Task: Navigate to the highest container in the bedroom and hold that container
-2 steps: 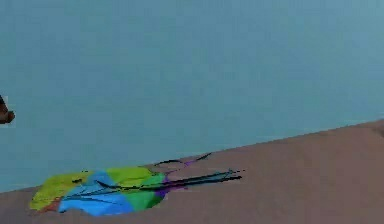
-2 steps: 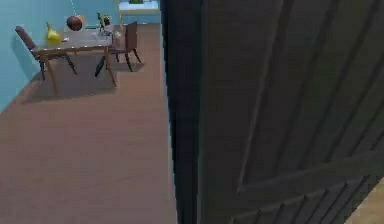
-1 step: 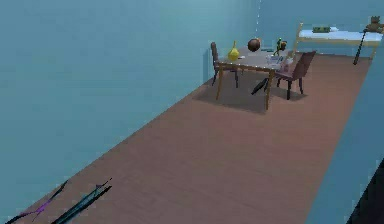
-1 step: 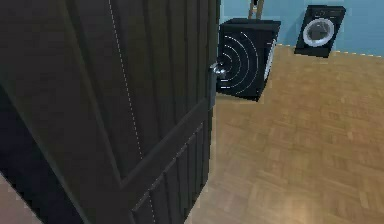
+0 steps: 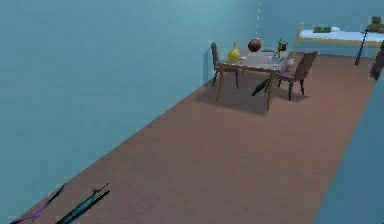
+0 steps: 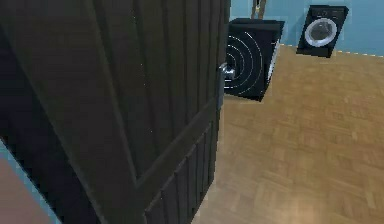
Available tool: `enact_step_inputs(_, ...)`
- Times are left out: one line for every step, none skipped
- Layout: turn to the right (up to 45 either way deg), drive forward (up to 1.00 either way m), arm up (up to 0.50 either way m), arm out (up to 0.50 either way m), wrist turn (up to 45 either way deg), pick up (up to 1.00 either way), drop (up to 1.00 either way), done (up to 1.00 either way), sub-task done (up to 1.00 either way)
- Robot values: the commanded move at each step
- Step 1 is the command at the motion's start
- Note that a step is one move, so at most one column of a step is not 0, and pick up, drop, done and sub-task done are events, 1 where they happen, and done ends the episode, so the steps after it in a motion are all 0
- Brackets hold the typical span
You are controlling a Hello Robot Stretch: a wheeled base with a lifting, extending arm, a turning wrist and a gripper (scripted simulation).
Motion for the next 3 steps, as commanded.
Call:
enact_step_inputs(3.0, 0.0, 0.0, 0.0, 0.0, 0.0, 0.0, 0.0, 0.0)
enact_step_inputs(0.0, 0.55, 0.0, 0.0, 0.0, 0.0, 0.0, 0.0, 0.0)
enact_step_inputs(24.0, 0.0, 0.0, 0.0, 0.0, 0.0, 0.0, 0.0, 0.0)
